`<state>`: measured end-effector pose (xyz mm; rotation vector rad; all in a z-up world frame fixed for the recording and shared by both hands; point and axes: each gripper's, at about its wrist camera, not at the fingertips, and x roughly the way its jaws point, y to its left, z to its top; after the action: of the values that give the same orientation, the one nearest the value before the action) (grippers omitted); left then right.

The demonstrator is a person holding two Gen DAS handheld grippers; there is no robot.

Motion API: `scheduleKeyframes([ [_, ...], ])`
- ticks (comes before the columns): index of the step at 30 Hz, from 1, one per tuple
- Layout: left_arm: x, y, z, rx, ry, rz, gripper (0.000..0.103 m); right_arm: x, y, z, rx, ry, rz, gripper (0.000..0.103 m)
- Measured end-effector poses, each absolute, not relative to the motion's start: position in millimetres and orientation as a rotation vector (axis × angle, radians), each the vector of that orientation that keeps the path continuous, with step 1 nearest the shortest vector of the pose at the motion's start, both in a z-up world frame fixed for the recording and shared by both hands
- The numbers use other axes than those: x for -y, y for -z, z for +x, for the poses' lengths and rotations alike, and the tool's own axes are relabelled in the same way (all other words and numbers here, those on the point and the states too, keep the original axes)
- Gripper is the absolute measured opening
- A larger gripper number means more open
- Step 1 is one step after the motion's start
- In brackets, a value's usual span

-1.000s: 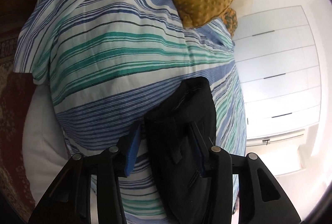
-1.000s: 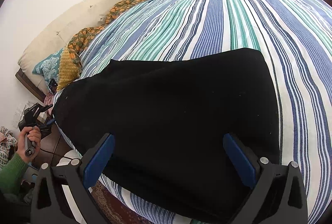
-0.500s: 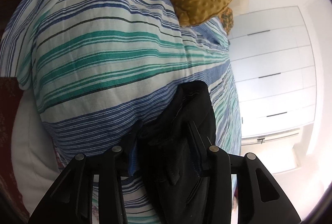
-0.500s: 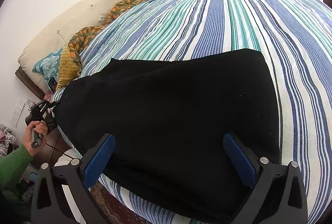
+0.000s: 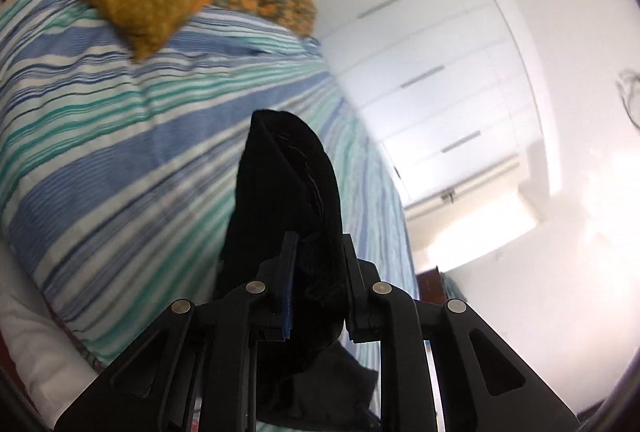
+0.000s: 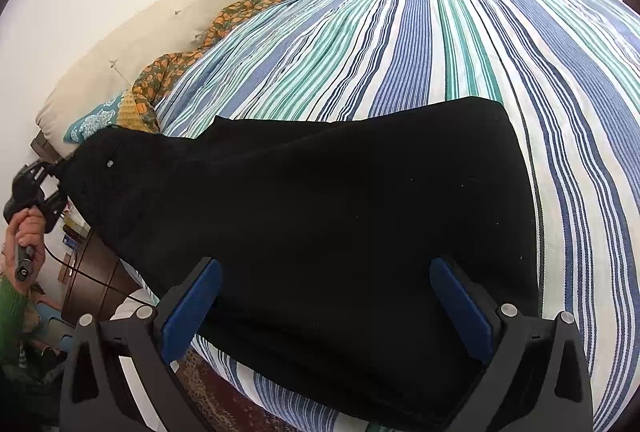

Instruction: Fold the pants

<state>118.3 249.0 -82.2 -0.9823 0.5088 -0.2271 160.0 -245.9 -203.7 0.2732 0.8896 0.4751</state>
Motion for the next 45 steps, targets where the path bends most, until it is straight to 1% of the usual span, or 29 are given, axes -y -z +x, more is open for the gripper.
scheduleKeyframes([
  [4,-164.6,48.2,133.3,-0.568,0.424,-0.881,0.017,245.4,188.2,155.2,-0.907,-0.445,0.248,0.103],
  [7,-103.7,48.4,146.7,-0.641,0.553,-0.863,0.016,253.5,166.1,142.4,-0.846,-0.440,0.272,0.103],
  [11,-18.0,66.5,168.5,-0.768,0.684,-0.807,0.015,291.9,132.1,118.6,-0.680,-0.365,0.348,0.103],
  [14,46.4,92.7,180.5,-0.876,0.763,-0.747,0.015,326.2,128.6,102.2,-0.619,-0.265,0.374,0.103],
  [16,93.7,112.5,185.8,-0.963,0.797,-0.571,0.017,348.4,136.1,98.6,-0.627,-0.205,0.417,0.103],
  [17,115.9,123.8,186.9,-1.006,0.785,-0.470,0.023,359.5,141.4,98.5,-0.636,-0.181,0.460,0.103],
  [18,136.4,136.7,188.2,-1.061,0.769,-0.378,0.024,370.7,146.3,99.0,-0.637,-0.162,0.517,0.103],
  [20,158.9,152.4,187.2,-1.128,0.732,-0.264,0.023,391.6,156.3,100.5,-0.620,-0.149,0.652,0.103],
  [22,150.6,141.9,181.5,-1.104,0.722,-0.283,0.024,409.2,164.0,101.0,-0.603,-0.141,0.764,0.103],
  [23,139.0,129.7,178.7,-1.073,0.717,-0.304,0.034,417.1,165.7,99.9,-0.594,-0.139,0.809,0.103],
  [24,124.0,116.1,179.8,-1.034,0.702,-0.319,0.041,424.9,167.9,96.0,-0.582,-0.143,0.848,0.103],
  [25,103.5,100.1,177.0,-0.976,0.669,-0.332,0.056,429.9,168.9,92.9,-0.572,-0.157,0.882,0.103],
  [26,84.0,84.7,170.4,-0.916,0.636,-0.341,0.063,432.5,170.0,92.5,-0.573,-0.182,0.914,0.103],
  [28,44.4,66.9,172.0,-0.835,0.549,-0.319,0.063,430.3,171.4,100.7,-0.613,-0.291,0.974,0.103],
  [30,14.3,70.6,174.6,-0.816,0.436,-0.251,0.061,415.1,172.5,120.1,-0.687,-0.463,1.025,0.102],
  [32,-3.5,90.4,173.7,-0.839,0.335,-0.159,0.041,395.1,176.5,138.0,-0.800,-0.613,1.055,0.100],
  [33,-6.5,106.5,175.7,-0.877,0.316,-0.122,0.036,385.9,179.2,147.5,-0.864,-0.661,1.051,0.098],
  [35,0.0,152.2,179.8,-0.996,0.317,-0.073,0.014,367.4,187.1,164.9,-1.018,-0.695,0.992,0.094],
  [36,7.8,169.4,178.3,-1.037,0.333,-0.061,0.011,360.0,192.2,171.6,-1.085,-0.684,0.949,0.091],
  [39,25.8,182.5,158.6,-1.008,0.376,-0.034,0.011,346.3,201.5,187.0,-1.194,-0.665,0.837,0.080],
  [41,27.5,178.7,154.9,-0.999,0.384,-0.049,0.011,336.3,199.9,194.4,-1.229,-0.680,0.797,0.080],
  [42,28.1,179.0,151.9,-0.999,0.386,-0.063,0.011,330.4,198.1,199.5,-1.242,-0.682,0.768,0.076],
  [44,21.2,174.1,152.5,-1.001,0.388,-0.078,0.011,313.9,201.8,211.9,-1.309,-0.688,0.682,0.068],
  [45,20.5,173.2,157.0,-1.002,0.380,-0.078,0.011,301.9,205.3,216.1,-1.345,-0.674,0.617,0.055],
])
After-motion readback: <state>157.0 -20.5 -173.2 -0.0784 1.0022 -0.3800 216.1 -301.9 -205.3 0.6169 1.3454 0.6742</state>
